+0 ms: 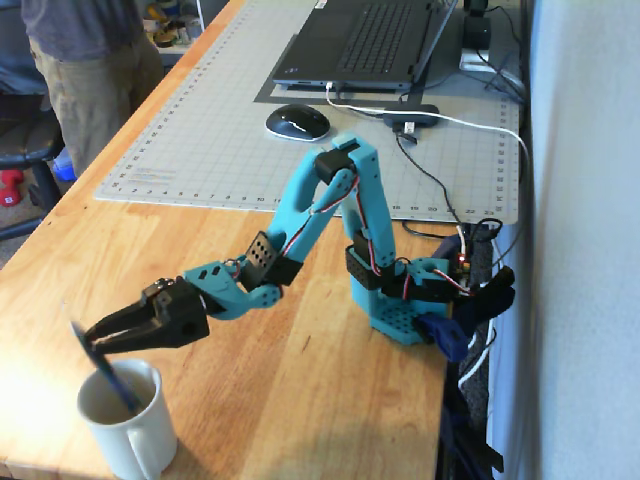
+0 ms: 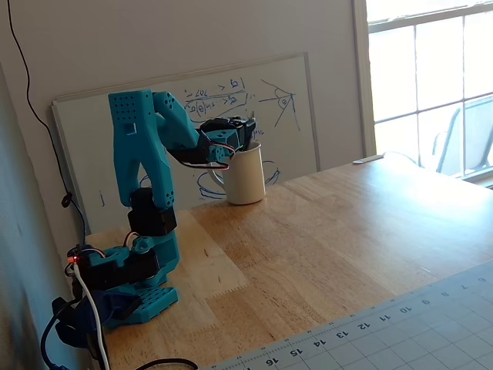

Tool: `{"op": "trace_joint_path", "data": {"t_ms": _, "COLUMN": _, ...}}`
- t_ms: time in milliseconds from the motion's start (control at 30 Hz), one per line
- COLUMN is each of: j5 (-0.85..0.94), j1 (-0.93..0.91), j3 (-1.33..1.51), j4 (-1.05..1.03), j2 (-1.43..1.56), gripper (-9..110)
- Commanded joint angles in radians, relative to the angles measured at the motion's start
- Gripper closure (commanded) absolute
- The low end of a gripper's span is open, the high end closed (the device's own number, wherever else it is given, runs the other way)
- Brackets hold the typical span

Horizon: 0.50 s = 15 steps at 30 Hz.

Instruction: Grasp a pen and put it in a mug.

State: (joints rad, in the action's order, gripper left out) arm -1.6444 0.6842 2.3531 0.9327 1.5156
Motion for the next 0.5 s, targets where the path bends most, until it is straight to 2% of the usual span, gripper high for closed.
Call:
{"op": "trace_joint_path", "data": {"t_ms": 0, "j5": 0.009, "j1": -0.014, "j3": 0.021, "j4": -0.155, "j2": 0.225, "gripper": 74}}
{"op": "trace_joint_path", "data": {"t_ms": 100, "j5": 0.011, "j1": -0.058, "j3": 0.049, "j4": -0.333, "j2": 0.353, "gripper": 72}}
{"op": "trace_joint_path", "data": {"t_ms": 267, "j5": 0.006, "j1": -0.101, "j3": 0.123, "j4": -0.591, "j2": 0.545, "gripper": 77}}
{"op": "trace_joint_path", "data": {"t_ms": 467, "j5": 0.012, "j1": -0.233, "j3": 0.296, "j4": -0.71, "j2": 0.804, "gripper": 85}}
